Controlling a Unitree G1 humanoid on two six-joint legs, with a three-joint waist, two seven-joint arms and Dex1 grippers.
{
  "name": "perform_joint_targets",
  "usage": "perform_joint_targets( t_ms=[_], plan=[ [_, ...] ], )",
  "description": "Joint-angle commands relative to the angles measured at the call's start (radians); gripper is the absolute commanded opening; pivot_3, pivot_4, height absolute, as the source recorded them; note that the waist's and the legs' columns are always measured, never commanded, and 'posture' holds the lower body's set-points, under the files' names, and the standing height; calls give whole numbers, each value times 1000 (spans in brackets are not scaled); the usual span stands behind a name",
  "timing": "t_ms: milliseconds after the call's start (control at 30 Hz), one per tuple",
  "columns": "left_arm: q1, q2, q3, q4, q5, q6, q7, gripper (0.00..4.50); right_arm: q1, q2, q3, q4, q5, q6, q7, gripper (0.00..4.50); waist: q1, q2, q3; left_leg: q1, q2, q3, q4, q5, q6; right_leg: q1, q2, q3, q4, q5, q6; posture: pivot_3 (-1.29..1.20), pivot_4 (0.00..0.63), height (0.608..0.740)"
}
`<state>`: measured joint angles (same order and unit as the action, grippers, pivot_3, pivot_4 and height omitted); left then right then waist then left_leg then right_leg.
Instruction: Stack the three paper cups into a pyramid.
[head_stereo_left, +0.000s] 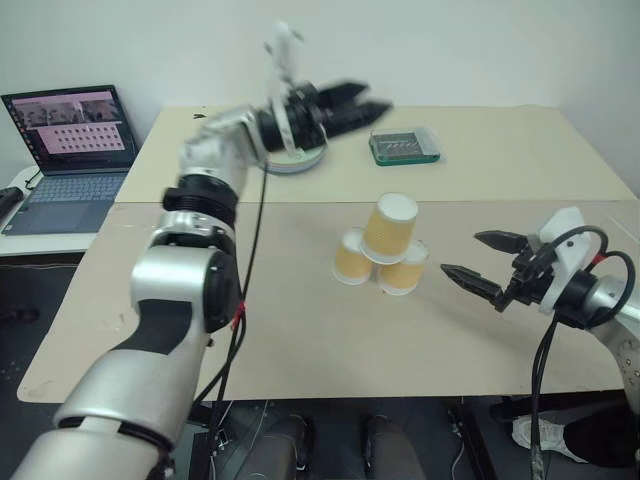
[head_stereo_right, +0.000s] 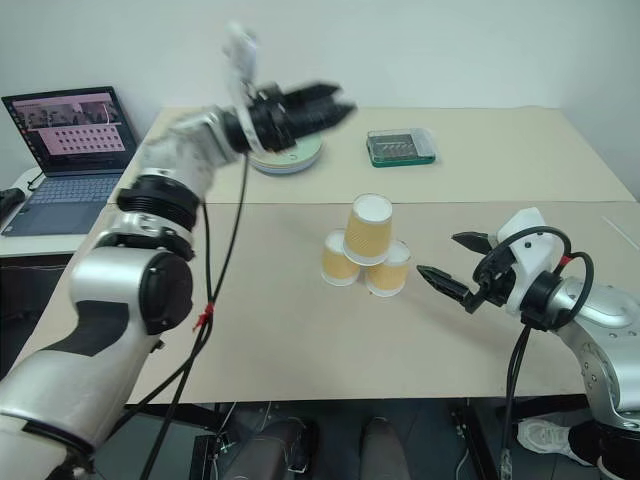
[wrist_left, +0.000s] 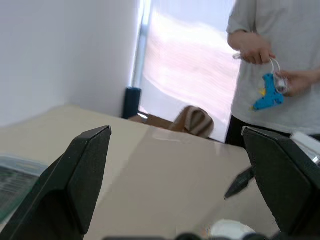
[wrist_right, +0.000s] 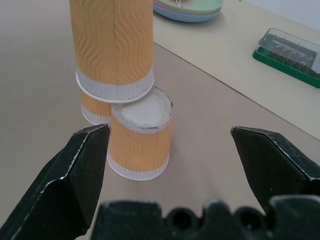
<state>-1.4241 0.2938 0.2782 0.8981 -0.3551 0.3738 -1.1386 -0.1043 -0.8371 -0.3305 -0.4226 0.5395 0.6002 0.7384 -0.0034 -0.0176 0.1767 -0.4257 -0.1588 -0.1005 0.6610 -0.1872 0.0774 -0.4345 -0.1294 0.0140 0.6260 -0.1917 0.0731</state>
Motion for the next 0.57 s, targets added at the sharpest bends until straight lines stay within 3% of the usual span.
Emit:
perform_joint_targets(
  t_ms=[33, 267, 400, 567],
  plan=[
    [164, 60, 90, -318, -50, 125, 247, 4470, 22, 10, -77, -28, -13, -13, -47, 4500, -6, 2, -1, 1, 0, 0, 0, 0, 0, 0, 0, 0, 1, 0, 0, 0, 150, 730],
    [609, 87, 254, -829, -27, 271, 706, 4470, -71, 56, -80, 114, -152, 10, -287, 4500, -5, 1, -1, 3, 0, 1, 0, 2, -3, 1, 1, 2, 3, 2, -4, 0, 150, 730],
    [794, 69, 327, -982, -9, 261, 878, 4470, -146, 86, -47, 208, -197, -30, -328, 4500, 0, 1, -1, 4, 1, 1, 0, 2, -4, -2, 2, 3, 3, 3, -4, 0, 150, 730],
    [867, 77, 338, -1052, -10, 225, 956, 4470, -214, 106, -4, 304, -236, -68, -328, 4500, 15, 1, -1, 3, 1, 1, 0, 2, -5, -2, 2, 2, 2, 4, -4, 0, 150, 730]
  ],
)
